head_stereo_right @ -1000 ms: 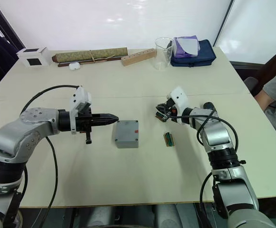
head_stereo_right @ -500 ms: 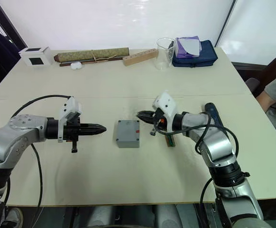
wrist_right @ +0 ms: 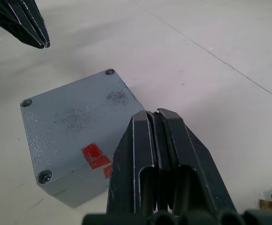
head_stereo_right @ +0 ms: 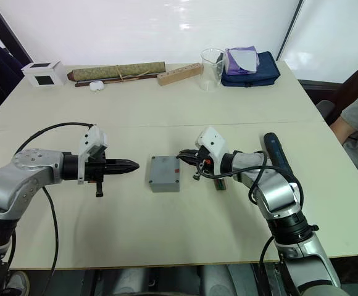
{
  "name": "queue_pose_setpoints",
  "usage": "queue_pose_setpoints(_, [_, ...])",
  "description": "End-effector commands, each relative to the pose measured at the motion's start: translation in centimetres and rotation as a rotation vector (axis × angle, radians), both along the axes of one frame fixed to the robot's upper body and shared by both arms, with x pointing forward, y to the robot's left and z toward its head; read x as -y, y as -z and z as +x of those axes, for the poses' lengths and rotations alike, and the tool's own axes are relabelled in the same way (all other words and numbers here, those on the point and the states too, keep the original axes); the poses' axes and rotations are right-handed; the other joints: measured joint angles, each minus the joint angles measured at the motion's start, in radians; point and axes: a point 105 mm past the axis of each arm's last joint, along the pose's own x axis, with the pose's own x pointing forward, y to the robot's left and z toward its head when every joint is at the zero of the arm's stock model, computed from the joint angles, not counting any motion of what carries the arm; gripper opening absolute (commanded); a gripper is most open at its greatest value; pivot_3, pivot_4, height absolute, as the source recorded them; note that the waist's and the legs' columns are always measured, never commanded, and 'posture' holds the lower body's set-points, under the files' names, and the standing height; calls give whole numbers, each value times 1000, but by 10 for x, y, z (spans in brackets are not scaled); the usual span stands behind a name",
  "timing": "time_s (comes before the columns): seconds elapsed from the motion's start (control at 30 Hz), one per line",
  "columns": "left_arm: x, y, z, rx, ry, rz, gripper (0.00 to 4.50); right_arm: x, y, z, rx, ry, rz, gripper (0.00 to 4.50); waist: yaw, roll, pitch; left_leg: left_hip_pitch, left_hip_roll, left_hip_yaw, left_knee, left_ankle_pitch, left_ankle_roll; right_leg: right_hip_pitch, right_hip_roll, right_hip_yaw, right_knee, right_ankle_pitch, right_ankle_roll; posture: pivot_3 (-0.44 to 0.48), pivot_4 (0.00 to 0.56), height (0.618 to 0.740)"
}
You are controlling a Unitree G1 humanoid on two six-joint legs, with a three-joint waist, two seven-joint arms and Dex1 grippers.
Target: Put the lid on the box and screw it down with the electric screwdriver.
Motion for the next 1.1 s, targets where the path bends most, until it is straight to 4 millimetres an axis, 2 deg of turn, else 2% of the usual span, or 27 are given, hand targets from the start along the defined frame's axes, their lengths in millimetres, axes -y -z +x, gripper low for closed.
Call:
queue_pose_setpoints(0.03, [4,-4,-3,40,23,9,0,-5,-13,0,55,-19,15,98,0,0,0,0,0,0,0,0,0,0,0,0,0,0,0,0,150,740])
queue_pose_setpoints(0.5, [7,-6,-4,44,28,-6,0,-7,-8,5,44,-13,3,98,0,0,0,0,0,0,0,0,0,0,0,0,0,0,0,0,150,740])
queue_pose_setpoints(0.77, [15,-22,-8,45,57,-69,0,-4,1,6,33,-12,-39,98,0,0,0,0,0,0,0,0,0,0,0,0,0,0,0,0,150,740])
queue_pose_setpoints(0.9, [17,-23,-10,43,71,-68,0,-4,2,6,32,-11,-42,98,0,0,0,0,0,0,0,0,0,0,0,0,0,0,0,0,150,740])
queue_pose_setpoints(0.93, [18,-23,-10,42,73,-69,0,-4,1,6,32,-11,-41,725,0,0,0,0,0,0,0,0,0,0,0,0,0,0,0,0,150,740])
queue_pose_setpoints(0.97, [18,-23,-10,42,74,-69,0,-4,1,6,32,-11,-40,953,0,0,0,0,0,0,0,0,0,0,0,0,0,0,0,0,150,740])
queue_pose_setpoints(1.1, [21,-24,-9,45,78,-76,0,-1,-14,8,61,5,-27,2496,0,0,0,0,0,0,0,0,0,0,0,0,0,0,0,0,150,740])
